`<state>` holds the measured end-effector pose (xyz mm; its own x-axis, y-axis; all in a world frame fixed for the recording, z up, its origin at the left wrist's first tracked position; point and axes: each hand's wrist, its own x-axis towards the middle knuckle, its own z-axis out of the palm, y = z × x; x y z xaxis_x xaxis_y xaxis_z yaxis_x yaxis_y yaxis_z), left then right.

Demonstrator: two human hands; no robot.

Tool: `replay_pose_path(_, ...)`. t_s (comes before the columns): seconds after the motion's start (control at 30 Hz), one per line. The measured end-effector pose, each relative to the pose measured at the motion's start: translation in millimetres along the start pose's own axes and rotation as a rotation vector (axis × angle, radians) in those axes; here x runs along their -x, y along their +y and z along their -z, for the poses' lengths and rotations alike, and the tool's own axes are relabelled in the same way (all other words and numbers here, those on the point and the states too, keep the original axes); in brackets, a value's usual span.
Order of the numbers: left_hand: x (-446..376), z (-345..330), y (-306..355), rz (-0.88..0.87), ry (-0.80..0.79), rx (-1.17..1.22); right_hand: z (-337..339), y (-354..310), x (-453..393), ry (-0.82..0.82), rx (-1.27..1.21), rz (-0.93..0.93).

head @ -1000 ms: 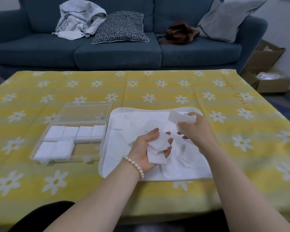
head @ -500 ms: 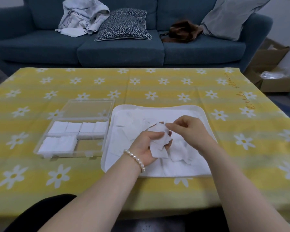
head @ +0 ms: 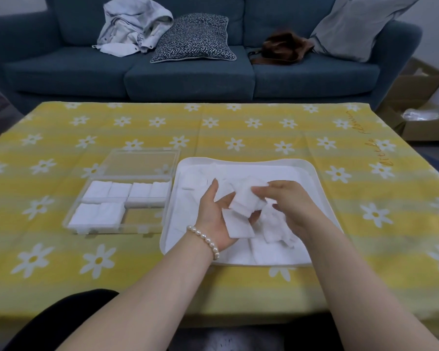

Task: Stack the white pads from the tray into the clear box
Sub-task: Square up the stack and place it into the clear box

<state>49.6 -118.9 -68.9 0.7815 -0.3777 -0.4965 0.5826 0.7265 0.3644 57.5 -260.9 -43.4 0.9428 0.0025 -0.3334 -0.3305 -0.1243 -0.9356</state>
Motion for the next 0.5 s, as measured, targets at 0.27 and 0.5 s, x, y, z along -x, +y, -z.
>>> replay_pose_path(0.27,-3.2,0.5,7.3,-0.126,0.017,0.085,-9.0,5.4,10.0,-0.053,-0.029,-0.112)
replay_pose_path(0.5,-1.9,-2.8,9.2,-0.137,-0.045,0.083,-25.1,4.7,14.5,0.1,0.26,-0.022)
